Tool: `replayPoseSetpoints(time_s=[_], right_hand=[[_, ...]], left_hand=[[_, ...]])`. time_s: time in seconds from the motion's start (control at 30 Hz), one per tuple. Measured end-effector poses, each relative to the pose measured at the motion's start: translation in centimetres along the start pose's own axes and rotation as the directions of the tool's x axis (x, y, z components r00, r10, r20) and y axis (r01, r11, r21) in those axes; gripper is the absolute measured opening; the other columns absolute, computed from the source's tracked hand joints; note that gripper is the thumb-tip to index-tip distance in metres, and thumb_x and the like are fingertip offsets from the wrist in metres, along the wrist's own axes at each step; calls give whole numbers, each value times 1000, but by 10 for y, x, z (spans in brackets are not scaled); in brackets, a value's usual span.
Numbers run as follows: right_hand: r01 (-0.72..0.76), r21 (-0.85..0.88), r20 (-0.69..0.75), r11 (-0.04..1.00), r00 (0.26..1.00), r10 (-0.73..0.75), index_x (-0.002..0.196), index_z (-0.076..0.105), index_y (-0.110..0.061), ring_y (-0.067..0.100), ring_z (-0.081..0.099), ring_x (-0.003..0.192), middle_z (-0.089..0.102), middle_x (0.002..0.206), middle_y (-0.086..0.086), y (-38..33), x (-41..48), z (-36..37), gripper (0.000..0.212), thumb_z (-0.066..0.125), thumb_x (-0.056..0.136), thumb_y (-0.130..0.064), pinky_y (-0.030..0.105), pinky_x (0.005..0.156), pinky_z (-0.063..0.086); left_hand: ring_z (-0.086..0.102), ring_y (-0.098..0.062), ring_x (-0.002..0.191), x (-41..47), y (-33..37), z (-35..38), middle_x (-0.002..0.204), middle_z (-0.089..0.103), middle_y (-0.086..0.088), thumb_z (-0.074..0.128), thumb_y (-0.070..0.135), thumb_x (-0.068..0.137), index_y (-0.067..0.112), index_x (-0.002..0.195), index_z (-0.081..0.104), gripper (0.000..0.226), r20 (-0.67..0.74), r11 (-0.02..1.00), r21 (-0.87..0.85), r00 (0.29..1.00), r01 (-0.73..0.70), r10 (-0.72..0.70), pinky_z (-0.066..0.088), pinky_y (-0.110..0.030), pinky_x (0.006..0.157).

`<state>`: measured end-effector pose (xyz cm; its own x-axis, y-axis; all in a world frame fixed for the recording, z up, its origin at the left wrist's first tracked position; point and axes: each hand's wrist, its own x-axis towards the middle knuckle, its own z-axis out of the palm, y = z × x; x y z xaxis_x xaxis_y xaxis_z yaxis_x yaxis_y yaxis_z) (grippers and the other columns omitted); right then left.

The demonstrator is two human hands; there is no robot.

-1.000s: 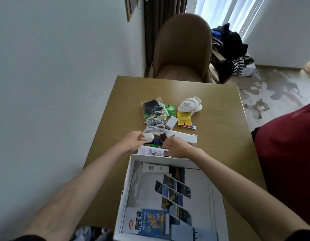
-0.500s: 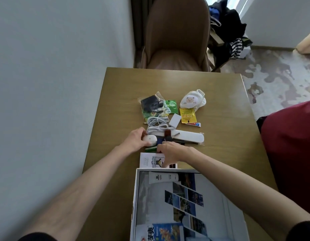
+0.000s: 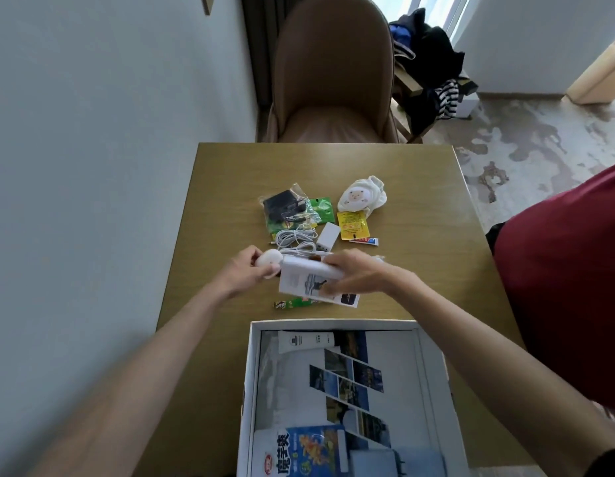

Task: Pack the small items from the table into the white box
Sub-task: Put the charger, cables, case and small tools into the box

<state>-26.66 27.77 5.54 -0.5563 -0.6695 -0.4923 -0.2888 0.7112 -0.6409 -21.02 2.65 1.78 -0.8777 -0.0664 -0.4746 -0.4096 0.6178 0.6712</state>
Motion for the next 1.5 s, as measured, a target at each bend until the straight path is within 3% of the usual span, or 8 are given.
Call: replayPoseSetpoints(time_s=[0.13,0.27,0.43,0.57,0.77,0.87,1.1,1.5], right_hand=[[109,303,-117,947,990,-76,102,62,-13,16,73,77,72,95,5,-14,-50,-23,27,71,86,-34,28,61,59],[205,435,-47,877,978,-205,105,65,-16,23,73,83,72,99,7,-29,-95,-18,29,68,86,-38,29,65,58],[160,321,139,934,967,-214,111,59,-13,26,74,82,72,101,12,-24,-127,14,41,71,83,-41,41,70,61],[86,162,143,983,984,-110,103,61,-14,20,74,78,73,96,10,-7,-136,56,27,70,85,-32,40,70,62],[-106,-134,159,985,979,127,99,59,-21,15,65,83,66,97,0,14,-135,85,23,69,79,-29,23,62,50],[-203,-239,35,949,975,217,105,58,-23,16,63,90,63,101,-1,15,-138,88,28,65,79,-30,31,73,56],[-106,-598,-151,794,988,19,137,43,-22,26,54,115,51,133,6,17,-139,117,70,70,78,-48,41,90,51],[-200,-640,-235,742,970,59,123,50,-12,28,59,104,57,117,10,16,-140,125,55,73,78,-36,40,82,52]], left_hand=[[67,-14,76,-52,22,-15,92,67,-1,68,47,81,20,101,58,34,-148,982,-158,986,-105,81,46,-23,56],[66,-15,71,-110,41,-6,91,68,-5,68,44,83,19,103,60,33,-262,954,-209,952,-213,155,45,-23,54],[63,-15,74,-177,41,25,91,63,-1,64,45,84,16,108,58,38,-433,971,-174,899,-161,71,46,-15,53],[56,-6,73,-206,30,57,88,59,6,66,36,86,17,106,58,29,-480,981,-132,875,-145,64,44,-8,54],[57,-6,77,-196,14,90,95,57,5,59,42,90,27,110,50,26,-187,968,96,951,-233,248,44,-16,61],[55,-15,88,-172,20,100,109,57,-6,54,28,95,23,115,44,23,-22,952,148,961,-268,274,44,-30,76],[51,-18,93,-127,36,118,114,55,-11,41,15,95,21,113,37,19,286,860,260,886,-438,365,38,-32,78],[50,-15,83,-116,34,124,103,54,-4,39,20,95,28,106,34,15,322,819,292,857,-494,402,37,-30,73]])
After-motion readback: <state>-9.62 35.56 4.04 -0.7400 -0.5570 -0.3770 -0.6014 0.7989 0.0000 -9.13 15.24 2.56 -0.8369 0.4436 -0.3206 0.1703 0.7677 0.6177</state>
